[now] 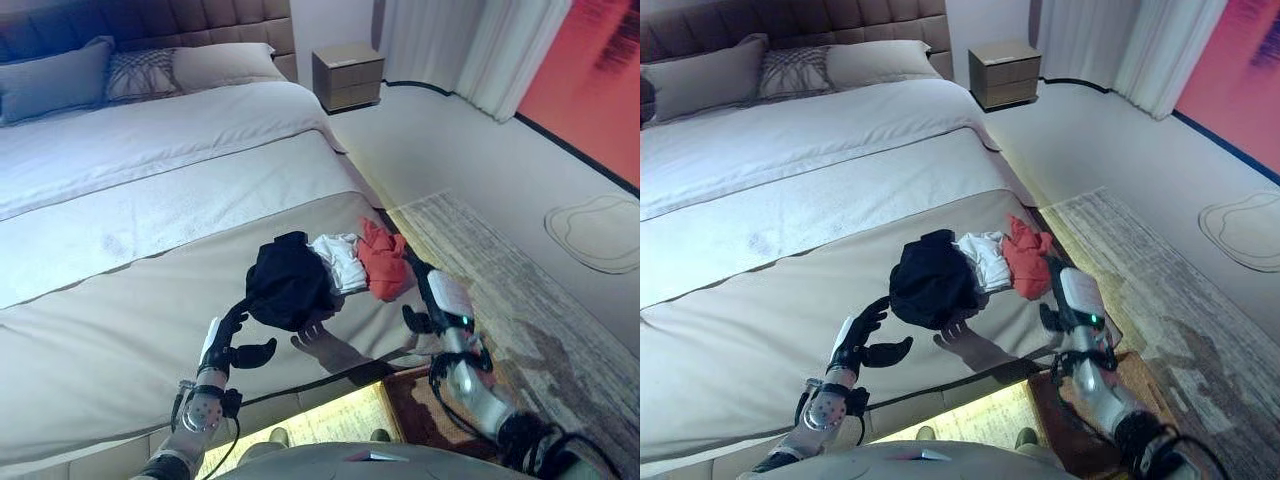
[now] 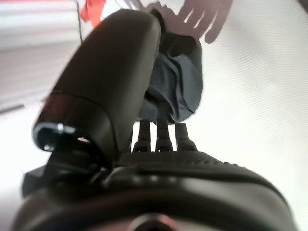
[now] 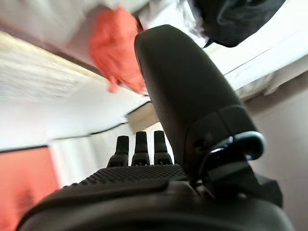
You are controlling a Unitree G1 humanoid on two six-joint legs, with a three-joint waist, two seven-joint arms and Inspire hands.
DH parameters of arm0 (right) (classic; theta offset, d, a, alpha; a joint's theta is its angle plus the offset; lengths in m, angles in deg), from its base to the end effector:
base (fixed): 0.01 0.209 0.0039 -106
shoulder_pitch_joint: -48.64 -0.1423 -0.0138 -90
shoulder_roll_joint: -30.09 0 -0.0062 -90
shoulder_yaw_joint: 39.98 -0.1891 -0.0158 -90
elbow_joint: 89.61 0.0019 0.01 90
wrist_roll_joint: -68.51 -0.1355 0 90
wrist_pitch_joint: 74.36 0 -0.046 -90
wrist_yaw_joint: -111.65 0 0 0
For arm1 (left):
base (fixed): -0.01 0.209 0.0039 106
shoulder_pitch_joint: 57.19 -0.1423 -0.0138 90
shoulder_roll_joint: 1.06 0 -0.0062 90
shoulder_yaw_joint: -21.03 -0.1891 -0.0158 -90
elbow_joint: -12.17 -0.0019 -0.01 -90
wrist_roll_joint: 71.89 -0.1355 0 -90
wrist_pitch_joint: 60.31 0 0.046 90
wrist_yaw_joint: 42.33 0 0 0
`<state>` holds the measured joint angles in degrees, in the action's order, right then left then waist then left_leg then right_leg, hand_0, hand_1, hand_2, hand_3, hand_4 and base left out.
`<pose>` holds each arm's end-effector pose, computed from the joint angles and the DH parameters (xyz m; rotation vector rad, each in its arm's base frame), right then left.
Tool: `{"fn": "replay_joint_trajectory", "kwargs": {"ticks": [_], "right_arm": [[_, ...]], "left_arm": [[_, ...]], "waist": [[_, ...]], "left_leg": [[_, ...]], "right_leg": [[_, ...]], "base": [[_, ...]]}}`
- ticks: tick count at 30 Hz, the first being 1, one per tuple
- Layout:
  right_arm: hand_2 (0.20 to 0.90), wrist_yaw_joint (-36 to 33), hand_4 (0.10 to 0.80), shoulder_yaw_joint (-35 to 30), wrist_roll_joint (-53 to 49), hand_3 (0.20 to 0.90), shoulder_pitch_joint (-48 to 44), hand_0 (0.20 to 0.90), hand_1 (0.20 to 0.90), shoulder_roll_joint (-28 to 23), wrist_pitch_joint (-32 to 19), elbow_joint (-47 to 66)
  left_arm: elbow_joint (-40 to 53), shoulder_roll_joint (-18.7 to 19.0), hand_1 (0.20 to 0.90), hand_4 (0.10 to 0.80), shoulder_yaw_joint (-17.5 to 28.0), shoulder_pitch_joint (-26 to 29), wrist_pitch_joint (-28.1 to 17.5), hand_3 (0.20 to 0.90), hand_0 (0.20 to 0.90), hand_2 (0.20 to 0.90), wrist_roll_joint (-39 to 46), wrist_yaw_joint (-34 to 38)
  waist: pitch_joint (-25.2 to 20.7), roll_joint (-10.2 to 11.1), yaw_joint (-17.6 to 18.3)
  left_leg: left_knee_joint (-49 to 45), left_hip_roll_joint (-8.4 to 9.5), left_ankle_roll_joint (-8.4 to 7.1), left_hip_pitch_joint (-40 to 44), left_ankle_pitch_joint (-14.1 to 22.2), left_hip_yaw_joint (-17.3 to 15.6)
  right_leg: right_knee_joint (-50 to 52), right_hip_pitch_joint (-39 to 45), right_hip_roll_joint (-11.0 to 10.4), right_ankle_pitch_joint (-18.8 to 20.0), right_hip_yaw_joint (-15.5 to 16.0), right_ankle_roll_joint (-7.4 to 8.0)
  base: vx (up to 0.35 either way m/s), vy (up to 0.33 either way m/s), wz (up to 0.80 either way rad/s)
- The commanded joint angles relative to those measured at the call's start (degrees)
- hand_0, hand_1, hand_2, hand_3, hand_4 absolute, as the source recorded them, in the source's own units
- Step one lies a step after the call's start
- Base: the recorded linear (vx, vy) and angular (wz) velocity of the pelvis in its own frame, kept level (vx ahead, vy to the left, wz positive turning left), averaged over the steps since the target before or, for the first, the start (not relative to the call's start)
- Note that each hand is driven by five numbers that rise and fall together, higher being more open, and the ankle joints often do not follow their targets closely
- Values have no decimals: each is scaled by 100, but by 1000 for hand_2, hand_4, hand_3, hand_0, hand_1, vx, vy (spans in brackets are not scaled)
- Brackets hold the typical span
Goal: Pick up the clothes from the bed and place them into the basket
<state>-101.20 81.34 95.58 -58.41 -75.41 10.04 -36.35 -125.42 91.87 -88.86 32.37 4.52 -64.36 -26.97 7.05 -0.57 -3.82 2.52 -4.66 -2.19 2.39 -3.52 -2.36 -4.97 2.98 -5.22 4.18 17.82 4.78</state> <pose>0.2279 -0.2191 -0.0108 -1.2140 -0.0422 -0.0148 0.1366 0.2066 -0.0749 0.3426 0.4086 0.0680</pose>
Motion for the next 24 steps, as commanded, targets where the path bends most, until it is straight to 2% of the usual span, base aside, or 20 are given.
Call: {"fn": "replay_joint_trajectory", "kwargs": {"ticks": [1, 4, 8, 9, 10, 12, 14, 16, 18, 24], "right_arm": [[900, 418, 800, 322, -682, 900, -2362, 900, 900, -278, 258, 125], [900, 716, 800, 645, -973, 900, -3308, 900, 900, -438, 438, -239], [900, 1061, 800, 860, -1203, 900, -4140, 900, 900, -499, 802, -461], [900, 1144, 800, 924, -1218, 900, -4464, 900, 900, -462, 854, -703], [900, 1168, 800, 943, -1181, 900, -4549, 900, 900, -449, 863, -779], [900, 1221, 800, 1130, -1109, 900, -5014, 900, 900, -384, 914, -1191], [900, 1245, 800, 1192, -1051, 900, -5151, 900, 900, -371, 941, -1282], [900, 1345, 800, 1374, -855, 900, -5519, 900, 900, -357, 1088, -1506], [900, 1397, 800, 1452, -757, 900, -5693, 900, 900, -354, 1143, -1655], [900, 1821, 800, 1588, -659, 900, -6280, 900, 900, -258, 1376, -2282]], "left_arm": [[538, 407, 900, 800, 45, 1133, -377, 900, 900, 900, 455, 149], [714, 408, 900, 800, 23, 1289, -354, 900, 900, 900, 544, 213], [1135, 467, 900, 800, -8, 1061, -425, 900, 900, 900, 540, 183], [1285, 495, 900, 800, -78, 989, -445, 900, 900, 900, 471, 185], [1323, 502, 900, 800, -111, 972, -452, 900, 900, 900, 449, 194], [1557, 563, 900, 800, -247, 906, -547, 900, 900, 900, 391, 197], [1643, 593, 900, 800, -285, 894, -570, 900, 900, 900, 410, 196], [2011, 745, 900, 800, -383, 829, -577, 900, 900, 900, 599, 162], [2143, 812, 900, 800, -398, 791, -607, 900, 900, 900, 727, 119], [2607, 1122, 900, 800, -242, 655, -759, 900, 900, 900, 1203, -210]], "waist": [[699, 292, -326], [1077, 258, -508], [1398, 221, -829], [1508, 188, -963], [1534, 173, -1000], [1678, 62, -1183], [1724, 25, -1232], [1863, -110, -1400], [1930, -166, -1480], [2224, -325, -1783]], "left_leg": [[-1378, 286, 50, -834, 990, 72], [-1949, 311, 72, -1347, 1109, 159], [-2696, 374, 113, -2031, 1260, 291], [-2964, 421, 80, -2212, 1410, 394], [-3026, 438, 82, -2280, 1415, 421], [-3288, 581, 132, -2610, 1426, 533], [-3372, 623, 149, -2720, 1426, 550], [-3667, 794, 205, -3082, 1439, 621], [-3849, 873, 231, -3258, 1461, 667], [-4496, 1164, 366, -3861, 1583, 786]], "right_leg": [[1573, -475, -170, -1127, -35, -274], [2226, -936, -242, -1363, 10, -398], [3146, -1502, -423, -1674, 150, -577], [3486, -1632, -483, -1870, 136, -594], [3568, -1684, -505, -1897, 146, -612], [4001, -1970, -595, -2024, 208, -685], [4131, -2071, -627, -2057, 229, -702], [4617, -2432, -754, -2181, 287, -740], [4851, -2600, -815, -2239, 304, -756], [5577, -3166, -1024, -2404, 327, -757]], "base": [[-282, 54, 17], [-154, 60, 21], [-29, 39, 27], [71, 22, 23], [78, 39, 33], [17, 60, 33], [-1, 44, 30], [-5, 58, 34], [3, 27, 33], [8, 10, 28]]}}
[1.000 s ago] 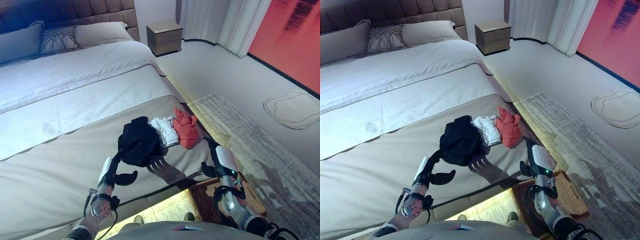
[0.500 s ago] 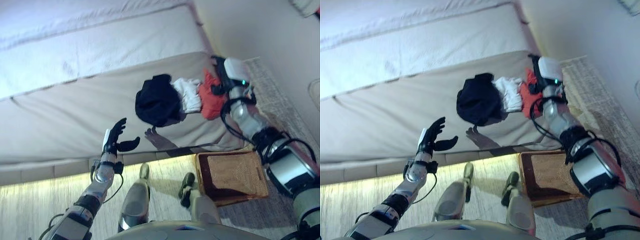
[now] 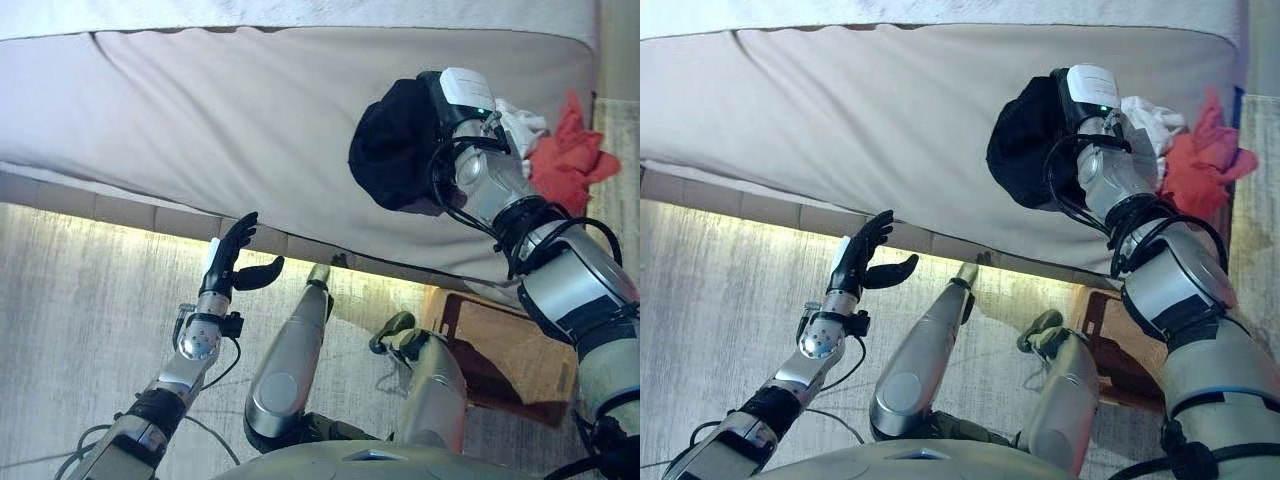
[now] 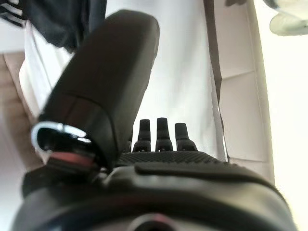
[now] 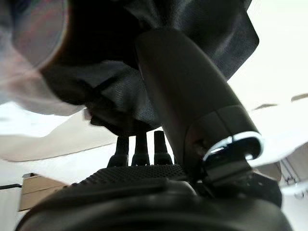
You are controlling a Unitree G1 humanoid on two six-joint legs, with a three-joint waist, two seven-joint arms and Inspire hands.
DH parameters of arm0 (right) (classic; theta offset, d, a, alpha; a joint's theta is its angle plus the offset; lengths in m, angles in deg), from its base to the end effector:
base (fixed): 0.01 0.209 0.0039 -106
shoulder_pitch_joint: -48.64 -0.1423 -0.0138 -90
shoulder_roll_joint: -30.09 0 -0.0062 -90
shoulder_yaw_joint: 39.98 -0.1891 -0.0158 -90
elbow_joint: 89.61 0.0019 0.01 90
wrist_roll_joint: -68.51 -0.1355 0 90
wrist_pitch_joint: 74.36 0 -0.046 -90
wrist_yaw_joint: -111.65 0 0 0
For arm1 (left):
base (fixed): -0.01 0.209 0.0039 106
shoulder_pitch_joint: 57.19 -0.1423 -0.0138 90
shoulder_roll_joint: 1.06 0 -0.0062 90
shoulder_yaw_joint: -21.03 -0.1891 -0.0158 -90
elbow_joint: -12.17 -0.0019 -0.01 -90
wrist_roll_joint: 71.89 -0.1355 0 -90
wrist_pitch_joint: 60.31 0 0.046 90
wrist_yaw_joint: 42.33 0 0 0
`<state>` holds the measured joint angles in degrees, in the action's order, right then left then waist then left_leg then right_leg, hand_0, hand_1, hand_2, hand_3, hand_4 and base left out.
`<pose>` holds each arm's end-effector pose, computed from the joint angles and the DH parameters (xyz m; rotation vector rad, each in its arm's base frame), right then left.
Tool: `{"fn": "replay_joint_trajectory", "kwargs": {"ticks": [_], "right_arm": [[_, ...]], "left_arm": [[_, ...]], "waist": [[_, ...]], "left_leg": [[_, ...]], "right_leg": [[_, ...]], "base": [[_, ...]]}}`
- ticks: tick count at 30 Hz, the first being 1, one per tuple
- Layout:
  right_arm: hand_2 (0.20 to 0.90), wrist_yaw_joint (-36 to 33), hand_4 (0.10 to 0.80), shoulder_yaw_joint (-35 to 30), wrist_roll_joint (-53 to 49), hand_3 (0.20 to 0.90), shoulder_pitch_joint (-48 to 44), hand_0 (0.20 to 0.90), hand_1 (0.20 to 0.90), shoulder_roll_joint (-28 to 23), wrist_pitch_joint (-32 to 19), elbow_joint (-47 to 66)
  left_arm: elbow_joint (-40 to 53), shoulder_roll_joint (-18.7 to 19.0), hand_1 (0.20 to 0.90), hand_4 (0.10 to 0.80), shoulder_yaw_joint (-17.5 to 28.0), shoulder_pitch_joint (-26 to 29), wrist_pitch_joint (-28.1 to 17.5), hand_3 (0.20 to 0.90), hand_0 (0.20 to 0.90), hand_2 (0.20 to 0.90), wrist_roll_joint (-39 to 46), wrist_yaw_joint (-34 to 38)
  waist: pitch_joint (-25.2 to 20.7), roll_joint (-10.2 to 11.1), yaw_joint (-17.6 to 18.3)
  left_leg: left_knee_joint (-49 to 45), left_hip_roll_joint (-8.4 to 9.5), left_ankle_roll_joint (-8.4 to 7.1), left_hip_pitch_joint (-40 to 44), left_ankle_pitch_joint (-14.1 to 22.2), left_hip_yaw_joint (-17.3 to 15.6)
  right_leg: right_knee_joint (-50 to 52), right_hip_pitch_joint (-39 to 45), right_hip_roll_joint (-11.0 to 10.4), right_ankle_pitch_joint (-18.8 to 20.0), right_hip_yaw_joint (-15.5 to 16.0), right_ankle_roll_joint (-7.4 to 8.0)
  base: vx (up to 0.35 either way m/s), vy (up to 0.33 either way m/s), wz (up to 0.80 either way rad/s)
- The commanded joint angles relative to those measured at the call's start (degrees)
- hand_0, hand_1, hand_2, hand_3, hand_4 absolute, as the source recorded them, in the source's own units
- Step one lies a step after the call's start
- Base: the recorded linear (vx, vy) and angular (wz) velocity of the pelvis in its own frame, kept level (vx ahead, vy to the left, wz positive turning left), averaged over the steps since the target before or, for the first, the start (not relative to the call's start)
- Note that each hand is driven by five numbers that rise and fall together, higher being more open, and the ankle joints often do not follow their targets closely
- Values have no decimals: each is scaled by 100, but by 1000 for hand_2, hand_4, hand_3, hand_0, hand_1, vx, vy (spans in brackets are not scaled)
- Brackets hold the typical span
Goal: Pick up the clothes from the bed and place them into the basket
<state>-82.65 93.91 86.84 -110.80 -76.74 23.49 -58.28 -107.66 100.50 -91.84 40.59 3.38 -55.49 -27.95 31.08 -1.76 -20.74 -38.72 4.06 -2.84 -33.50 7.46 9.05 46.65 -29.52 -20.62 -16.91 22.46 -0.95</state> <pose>0.3734 -0.1985 0.2019 -1.4044 -0.1328 -0.2181 0.2046 0.2099 -0.0046 0.2609 0.0028 0.0003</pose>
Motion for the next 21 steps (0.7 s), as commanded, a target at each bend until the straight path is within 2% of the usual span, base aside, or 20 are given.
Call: {"fn": "replay_joint_trajectory", "kwargs": {"ticks": [1, 8, 13, 19, 20, 21], "right_arm": [[900, -12, 800, 334, 212, 900, -1052, 900, 900, -121, 47, -99], [900, 821, 800, 478, 144, 900, -1380, 900, 900, -79, 471, -665], [900, 1798, 800, 663, 294, 900, -1638, 900, 900, -144, 1185, -1270], [900, 2669, 800, 824, 77, 900, -1720, 900, 900, -259, 1348, -1667], [789, 2596, 671, 824, -30, 771, -1699, 789, 789, -287, 1301, -1693], [484, 2415, 314, 806, -130, 414, -1666, 484, 484, -307, 1265, -1704]], "left_arm": [[840, 263, 900, 800, 63, -169, -648, 900, 900, 900, 333, -118], [1423, 445, 900, 800, 242, -366, -707, 900, 900, 900, 671, -292], [1861, 585, 900, 800, 416, -536, -721, 900, 900, 900, 973, -399], [2067, 702, 900, 800, 555, -685, -706, 900, 900, 900, 1037, -585], [2108, 736, 900, 800, 589, -693, -680, 900, 900, 900, 1041, -595], [2126, 758, 900, 800, 610, -700, -683, 900, 900, 900, 1037, -599]], "waist": [[-176, -204, -92], [-129, -380, -278], [-129, -445, -433], [-129, -415, -520], [-129, -394, -519], [-129, -375, -512]], "left_leg": [[-389, 297, 435, -288, 491, -358], [-1035, 443, 559, -1022, 649, -322], [-1397, 493, 629, -1634, 691, -281], [-1458, 491, 639, -1799, 683, -215], [-1440, 478, 641, -1779, 677, -206], [-1420, 464, 642, -1755, 670, -205]], "right_leg": [[436, 65, 507, -301, -142, -183], [982, -705, 410, -368, -208, -178], [1316, -1326, 453, -397, -196, -196], [1364, -1457, 528, -402, -111, -230], [1333, -1429, 554, -387, -94, -231], [1298, -1393, 574, -368, -78, -229]], "base": [[19, 17, 15], [22, 12, 12], [-16, -41, 10], [-4, -44, 3], [6, -60, 4], [5, -53, 5]]}}
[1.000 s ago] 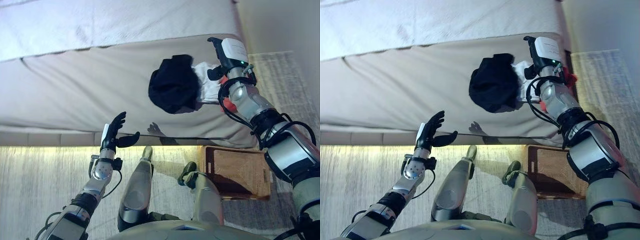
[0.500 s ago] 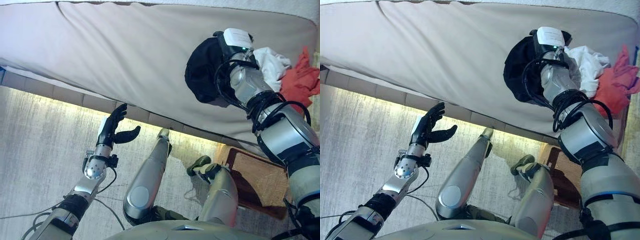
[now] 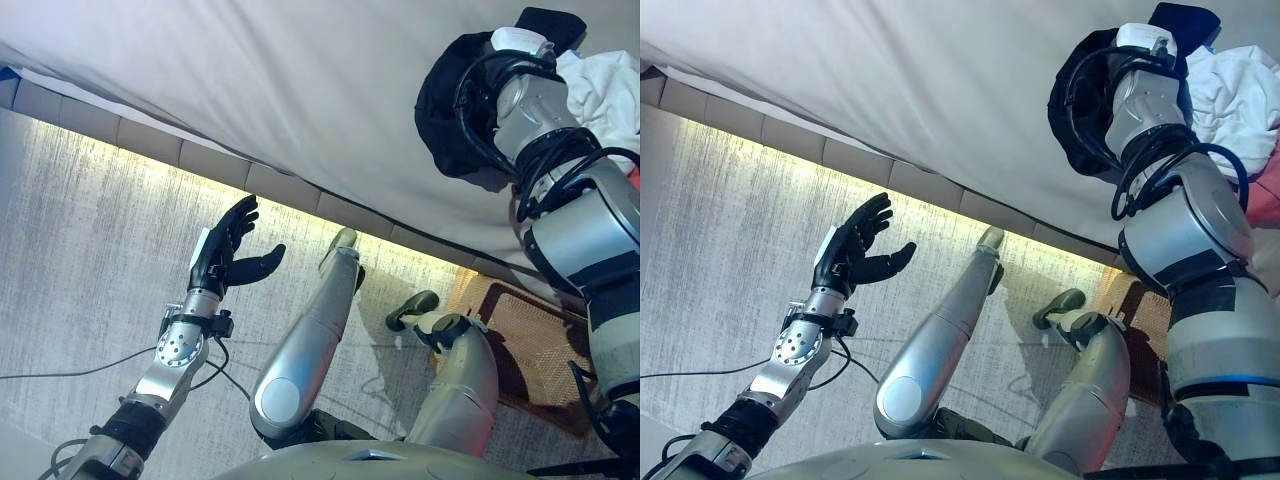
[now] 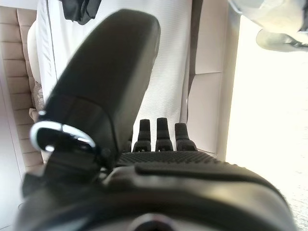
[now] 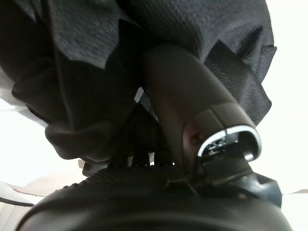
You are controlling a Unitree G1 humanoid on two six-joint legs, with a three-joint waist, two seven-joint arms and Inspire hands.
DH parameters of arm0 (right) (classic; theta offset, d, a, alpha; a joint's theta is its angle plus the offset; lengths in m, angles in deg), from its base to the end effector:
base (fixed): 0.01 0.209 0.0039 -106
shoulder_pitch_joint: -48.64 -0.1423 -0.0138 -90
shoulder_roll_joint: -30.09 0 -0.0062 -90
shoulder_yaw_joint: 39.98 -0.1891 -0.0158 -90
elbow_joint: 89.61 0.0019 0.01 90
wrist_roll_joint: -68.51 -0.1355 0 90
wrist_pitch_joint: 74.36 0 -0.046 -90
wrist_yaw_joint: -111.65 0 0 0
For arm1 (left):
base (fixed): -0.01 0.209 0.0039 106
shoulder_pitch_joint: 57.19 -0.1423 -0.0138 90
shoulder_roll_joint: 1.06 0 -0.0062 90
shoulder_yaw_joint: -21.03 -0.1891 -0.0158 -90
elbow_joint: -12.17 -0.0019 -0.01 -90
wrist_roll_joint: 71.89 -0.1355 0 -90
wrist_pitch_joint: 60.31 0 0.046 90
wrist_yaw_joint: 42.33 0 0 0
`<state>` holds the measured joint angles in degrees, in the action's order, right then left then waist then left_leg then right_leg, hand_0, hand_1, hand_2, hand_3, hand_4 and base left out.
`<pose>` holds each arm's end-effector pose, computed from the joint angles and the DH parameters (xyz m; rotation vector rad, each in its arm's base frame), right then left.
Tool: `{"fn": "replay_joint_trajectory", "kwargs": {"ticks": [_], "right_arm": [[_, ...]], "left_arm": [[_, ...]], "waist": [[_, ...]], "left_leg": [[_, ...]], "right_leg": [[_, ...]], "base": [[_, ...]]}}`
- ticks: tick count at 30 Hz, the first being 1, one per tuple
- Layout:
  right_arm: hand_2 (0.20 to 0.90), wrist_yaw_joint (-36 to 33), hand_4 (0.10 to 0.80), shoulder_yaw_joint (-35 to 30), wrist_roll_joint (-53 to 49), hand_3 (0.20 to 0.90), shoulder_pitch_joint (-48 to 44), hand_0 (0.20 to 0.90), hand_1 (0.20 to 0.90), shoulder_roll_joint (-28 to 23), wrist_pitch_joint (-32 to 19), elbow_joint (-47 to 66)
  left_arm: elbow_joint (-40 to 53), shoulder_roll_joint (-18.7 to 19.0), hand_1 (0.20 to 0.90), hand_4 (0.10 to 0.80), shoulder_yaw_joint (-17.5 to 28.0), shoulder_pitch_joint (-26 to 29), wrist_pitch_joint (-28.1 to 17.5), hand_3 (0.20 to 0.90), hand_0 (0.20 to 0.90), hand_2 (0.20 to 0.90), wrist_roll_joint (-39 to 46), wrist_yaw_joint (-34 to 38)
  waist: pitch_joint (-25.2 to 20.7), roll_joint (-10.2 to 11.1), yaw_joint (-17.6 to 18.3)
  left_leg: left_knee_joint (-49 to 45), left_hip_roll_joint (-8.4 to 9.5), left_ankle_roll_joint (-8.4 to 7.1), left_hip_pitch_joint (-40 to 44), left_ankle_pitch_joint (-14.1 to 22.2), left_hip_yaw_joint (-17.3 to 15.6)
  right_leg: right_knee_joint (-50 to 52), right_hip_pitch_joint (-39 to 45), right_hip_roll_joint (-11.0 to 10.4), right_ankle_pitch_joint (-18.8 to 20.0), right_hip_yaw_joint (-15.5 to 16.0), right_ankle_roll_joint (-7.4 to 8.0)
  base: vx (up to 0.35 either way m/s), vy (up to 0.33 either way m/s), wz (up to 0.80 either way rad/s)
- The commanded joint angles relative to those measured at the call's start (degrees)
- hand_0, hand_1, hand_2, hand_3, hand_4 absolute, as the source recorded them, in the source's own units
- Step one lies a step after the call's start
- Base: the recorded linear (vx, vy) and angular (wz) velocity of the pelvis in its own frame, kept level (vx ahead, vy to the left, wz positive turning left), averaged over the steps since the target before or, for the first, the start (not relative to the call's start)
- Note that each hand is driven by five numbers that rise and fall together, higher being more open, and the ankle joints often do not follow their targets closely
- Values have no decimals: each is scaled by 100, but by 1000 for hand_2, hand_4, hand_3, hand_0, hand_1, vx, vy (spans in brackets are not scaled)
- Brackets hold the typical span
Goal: Pick up the clothes from the bed and place them into the basket
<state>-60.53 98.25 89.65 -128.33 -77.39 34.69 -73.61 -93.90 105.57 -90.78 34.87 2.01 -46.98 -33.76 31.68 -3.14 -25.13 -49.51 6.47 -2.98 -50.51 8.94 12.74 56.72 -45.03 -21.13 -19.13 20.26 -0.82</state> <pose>0.3759 -0.2205 0.2866 -1.4502 0.2822 -0.2973 0.1911 0.2172 0.0197 0.1283 -0.0994 -0.0938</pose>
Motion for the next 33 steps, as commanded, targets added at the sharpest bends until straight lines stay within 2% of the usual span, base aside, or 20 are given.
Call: {"fn": "replay_joint_trajectory", "kwargs": {"ticks": [1, 4, 9, 16, 18, 21, 23, 25, 26, 33], "right_arm": [[300, 36, 100, 338, -488, 200, 113, 300, 300, -256, 104, -166], [300, -647, 100, 152, -699, 200, 166, 300, 300, -291, -59, -92], [300, -1232, 100, -10, -797, 200, 183, 300, 300, -353, -192, 51], [300, -2282, 100, -416, -1342, 200, 348, 300, 300, -546, -567, 483], [300, -2465, 100, -594, -1665, 200, 428, 300, 300, -678, -852, 716], [300, -2473, 100, -626, -1854, 200, 440, 300, 300, -838, -1002, 897], [300, -2558, 100, -663, -2138, 200, 425, 300, 300, -1089, -1210, 1218], [300, -2664, 100, -713, -2289, 200, 409, 300, 300, -1199, -1359, 1336], [300, -2686, 100, -762, -2444, 200, 348, 300, 300, -1404, -1507, 1518], [300, -2714, 100, -922, -2696, 200, 380, 300, 300, -2053, -1856, 2095]], "left_arm": [[746, 260, 900, 800, 507, -129, -560, 900, 900, 900, 178, -13], [735, 282, 900, 800, 471, -122, -601, 900, 900, 900, 123, 22], [706, 274, 900, 800, 394, -75, -548, 900, 900, 900, 69, 75], [575, 174, 900, 800, 253, 103, -354, 900, 900, 900, -150, 201], [472, 133, 900, 800, 187, 176, -225, 900, 900, 900, -268, 294], [394, 77, 900, 800, 131, 228, -112, 900, 900, 900, -374, 387], [286, 4, 900, 800, 92, 227, 66, 900, 900, 900, -492, 541], [189, -26, 900, 800, 70, 234, 138, 900, 900, 900, -512, 562], [-1, -70, 900, 800, 23, 231, 175, 900, 900, 900, -490, 530], [-685, -342, 900, 800, -154, 166, 194, 900, 900, 900, -162, 459]], "waist": [[-188, -222, -64], [-188, -177, -10], [-188, -116, 79], [-292, 82, 287], [-566, 255, 397], [-783, 382, 485], [-1119, 562, 654], [-1270, 623, 742], [-1514, 671, 883], [-2248, 805, 1393]], "left_leg": [[-326, 213, 653, -29, 520, -574], [-218, 163, 643, 166, 513, -591], [22, 104, 593, 581, 480, -624], [1131, -75, 455, 1957, 285, -667], [1685, -195, 394, 2444, 191, -708], [2184, -303, 332, 2889, 89, -774], [2776, -418, 256, 3482, -24, -904], [3028, -454, 233, 3751, -75, -974], [3379, -468, 255, 4027, -263, -1082], [4153, -638, 231, 4810, -424, -1393]], "right_leg": [[261, 192, 643, -133, 153, -243], [83, 422, 700, -66, 191, -239], [-233, 865, 754, 17, 166, -226], [-1385, 2295, 817, 231, 188, -142], [-2111, 2810, 890, 414, 200, -59], [-2812, 3290, 986, 591, 223, 1], [-3617, 3854, 1163, 784, 196, 88], [-3945, 4090, 1242, 879, 144, 142], [-4355, 4333, 1301, 1099, 131, 177], [-5096, 4794, 1389, 1526, -271, 370]], "base": [[-3, -43, 4], [-10, -34, -7], [-5, -11, -9], [45, 25, -10], [70, 10, -24], [69, 3, -38], [116, -13, -27], [82, 13, -34], [71, 55, -28], [68, 32, -25]]}}
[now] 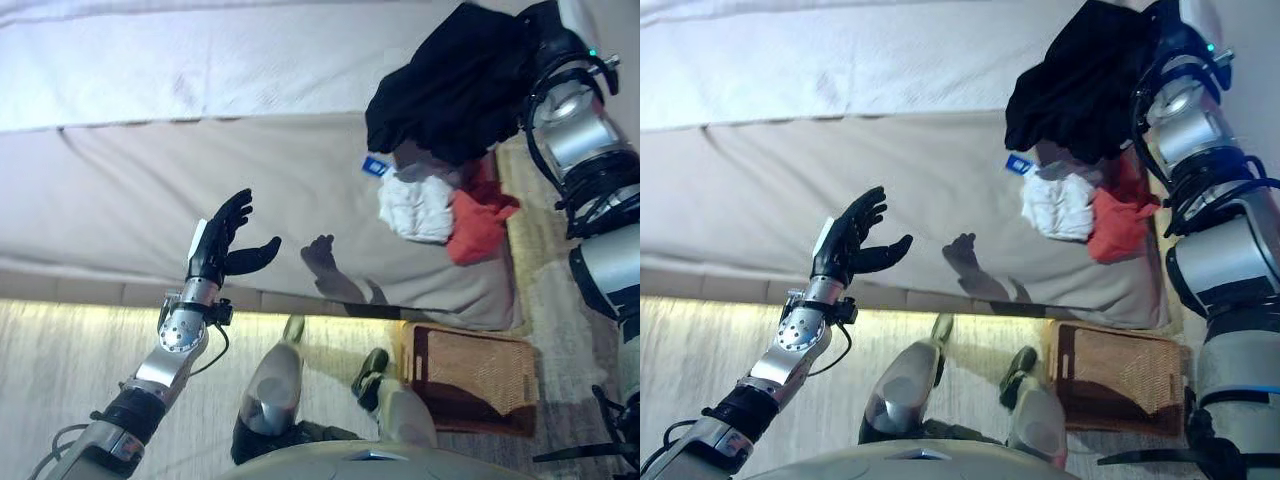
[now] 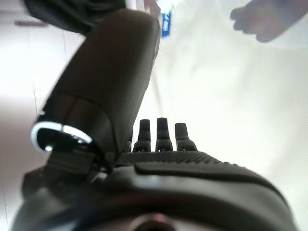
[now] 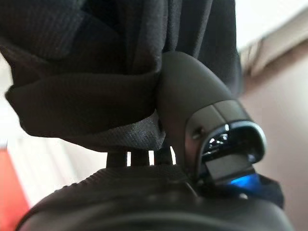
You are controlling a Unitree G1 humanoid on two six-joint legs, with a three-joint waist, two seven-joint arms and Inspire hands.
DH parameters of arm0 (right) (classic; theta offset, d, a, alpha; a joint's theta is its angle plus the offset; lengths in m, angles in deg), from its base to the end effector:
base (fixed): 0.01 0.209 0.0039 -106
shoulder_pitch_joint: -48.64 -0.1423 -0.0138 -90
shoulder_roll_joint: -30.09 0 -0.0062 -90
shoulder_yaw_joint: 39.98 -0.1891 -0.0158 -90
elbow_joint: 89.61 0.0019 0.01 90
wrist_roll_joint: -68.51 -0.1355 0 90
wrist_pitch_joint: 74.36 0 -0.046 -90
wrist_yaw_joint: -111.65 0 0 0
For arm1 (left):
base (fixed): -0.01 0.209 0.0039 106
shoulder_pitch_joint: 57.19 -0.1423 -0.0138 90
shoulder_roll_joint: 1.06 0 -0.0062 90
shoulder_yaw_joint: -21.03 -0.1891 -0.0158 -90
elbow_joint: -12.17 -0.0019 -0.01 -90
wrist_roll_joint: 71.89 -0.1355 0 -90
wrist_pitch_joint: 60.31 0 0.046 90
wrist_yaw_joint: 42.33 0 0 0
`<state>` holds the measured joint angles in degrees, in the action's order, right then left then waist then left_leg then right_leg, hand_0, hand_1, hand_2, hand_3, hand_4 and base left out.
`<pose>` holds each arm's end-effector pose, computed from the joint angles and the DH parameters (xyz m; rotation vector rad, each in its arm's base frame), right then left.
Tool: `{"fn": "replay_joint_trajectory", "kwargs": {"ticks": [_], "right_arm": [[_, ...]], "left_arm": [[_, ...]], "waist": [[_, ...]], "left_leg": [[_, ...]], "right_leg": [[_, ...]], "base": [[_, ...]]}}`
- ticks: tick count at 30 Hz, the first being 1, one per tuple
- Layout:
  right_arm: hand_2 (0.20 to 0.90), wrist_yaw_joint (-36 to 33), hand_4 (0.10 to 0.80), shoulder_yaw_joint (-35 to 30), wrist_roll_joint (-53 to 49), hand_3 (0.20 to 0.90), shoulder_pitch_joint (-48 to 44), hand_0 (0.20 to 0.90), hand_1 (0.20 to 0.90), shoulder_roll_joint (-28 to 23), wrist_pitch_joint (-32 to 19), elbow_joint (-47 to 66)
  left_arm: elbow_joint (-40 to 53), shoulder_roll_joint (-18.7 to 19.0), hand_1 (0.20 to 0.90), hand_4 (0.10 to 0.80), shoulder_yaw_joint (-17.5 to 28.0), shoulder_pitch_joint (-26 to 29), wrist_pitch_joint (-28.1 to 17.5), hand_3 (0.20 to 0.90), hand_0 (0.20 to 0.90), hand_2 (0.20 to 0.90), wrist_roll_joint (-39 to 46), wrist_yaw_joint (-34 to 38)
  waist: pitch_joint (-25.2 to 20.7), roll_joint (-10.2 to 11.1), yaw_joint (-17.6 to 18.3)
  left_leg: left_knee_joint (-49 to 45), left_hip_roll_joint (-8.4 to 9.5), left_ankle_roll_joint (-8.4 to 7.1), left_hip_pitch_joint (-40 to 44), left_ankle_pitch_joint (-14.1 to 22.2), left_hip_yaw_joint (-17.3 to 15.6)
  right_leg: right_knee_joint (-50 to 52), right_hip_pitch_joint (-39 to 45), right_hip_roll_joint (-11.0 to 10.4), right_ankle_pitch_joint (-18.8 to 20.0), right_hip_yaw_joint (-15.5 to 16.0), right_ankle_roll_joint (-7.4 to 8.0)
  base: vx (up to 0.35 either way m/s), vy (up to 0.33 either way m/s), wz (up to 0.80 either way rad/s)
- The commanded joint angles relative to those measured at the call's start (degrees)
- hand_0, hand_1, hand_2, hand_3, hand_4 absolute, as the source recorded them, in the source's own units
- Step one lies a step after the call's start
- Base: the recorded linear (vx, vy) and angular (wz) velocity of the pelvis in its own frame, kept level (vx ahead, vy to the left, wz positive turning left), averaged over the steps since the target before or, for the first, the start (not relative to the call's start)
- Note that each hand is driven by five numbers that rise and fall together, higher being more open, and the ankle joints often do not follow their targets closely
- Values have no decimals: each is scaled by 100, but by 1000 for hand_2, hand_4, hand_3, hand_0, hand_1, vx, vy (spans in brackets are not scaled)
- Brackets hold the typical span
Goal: Pick up the clothes from the bed and place them into the basket
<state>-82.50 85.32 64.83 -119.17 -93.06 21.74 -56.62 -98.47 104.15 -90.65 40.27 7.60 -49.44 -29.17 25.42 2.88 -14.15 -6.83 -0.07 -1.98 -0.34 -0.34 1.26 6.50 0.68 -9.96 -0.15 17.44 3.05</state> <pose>0.3485 -0.2757 0.3002 -0.9506 -0.2372 -0.5370 0.2116 0.2150 0.0203 0.1889 -0.0452 -0.0054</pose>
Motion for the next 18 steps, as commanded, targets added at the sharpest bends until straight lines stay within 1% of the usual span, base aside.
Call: {"fn": "replay_joint_trajectory", "kwargs": {"ticks": [1, 2, 5, 10, 13, 15, 18], "right_arm": [[300, -529, 100, 349, -264, 200, -510, 300, 300, -619, -566, 544], [300, -534, 100, 326, -357, 200, -504, 300, 300, -807, -534, 737], [300, -533, 100, 293, -429, 200, -536, 300, 300, -1132, -453, 923], [300, -393, 100, 185, -697, 200, -509, 300, 300, -1651, -354, 917], [300, -362, 100, -1, -814, 200, -284, 300, 300, -1777, -280, 975], [300, -288, 100, -315, -786, 200, 172, 300, 300, -1859, -163, 1136], [300, -123, 100, -926, -807, 200, 1170, 300, 300, -1906, -114, 1546]], "left_arm": [[-362, -252, 900, 800, -136, -406, -374, 900, 900, 900, 216, -53], [-599, -335, 900, 800, -75, -436, -395, 900, 900, 900, 448, -158], [-1000, -506, 900, 800, 36, -395, -362, 900, 900, 900, 713, -326], [-1317, -637, 900, 800, 89, -273, -375, 900, 900, 900, 713, -431], [-1425, -670, 900, 800, 95, -211, -412, 900, 900, 900, 658, -494], [-1490, -719, 900, 800, 130, -120, -332, 900, 900, 900, 550, -558], [-1555, -777, 900, 800, 205, -20, -260, 900, 900, 900, 481, -612]], "waist": [[-1709, 223, 380], [-1839, 259, 512], [-2034, 322, 720], [-2223, 363, 1066], [-2249, 346, 1217], [-2277, 324, 1401], [-2274, 260, 1665]], "left_leg": [[33, -20, 117, -73, 477, -299], [266, -72, 88, 88, 425, -382], [641, -149, 22, 334, 336, -507], [1104, -256, -73, 610, 251, -748], [1160, -297, -98, 663, 274, -860], [1172, -343, -98, 714, 315, -1015], [1161, -404, -84, 775, 356, -1204]], "right_leg": [[-164, 278, 286, -314, -50, 10], [-319, 340, 308, -223, -144, 61], [-572, 429, 342, -78, -313, 145], [-948, 474, 407, 138, -597, 261], [-1058, 460, 434, 197, -719, 285], [-1087, 417, 460, 212, -881, 293], [-1064, 342, 505, 199, -1103, 284]], "base": [[32, -13, -33], [41, -23, -34], [25, -31, -36], [1, -47, -34], [-25, -35, -31], [-17, -44, -34], [-4, -37, -47]]}}
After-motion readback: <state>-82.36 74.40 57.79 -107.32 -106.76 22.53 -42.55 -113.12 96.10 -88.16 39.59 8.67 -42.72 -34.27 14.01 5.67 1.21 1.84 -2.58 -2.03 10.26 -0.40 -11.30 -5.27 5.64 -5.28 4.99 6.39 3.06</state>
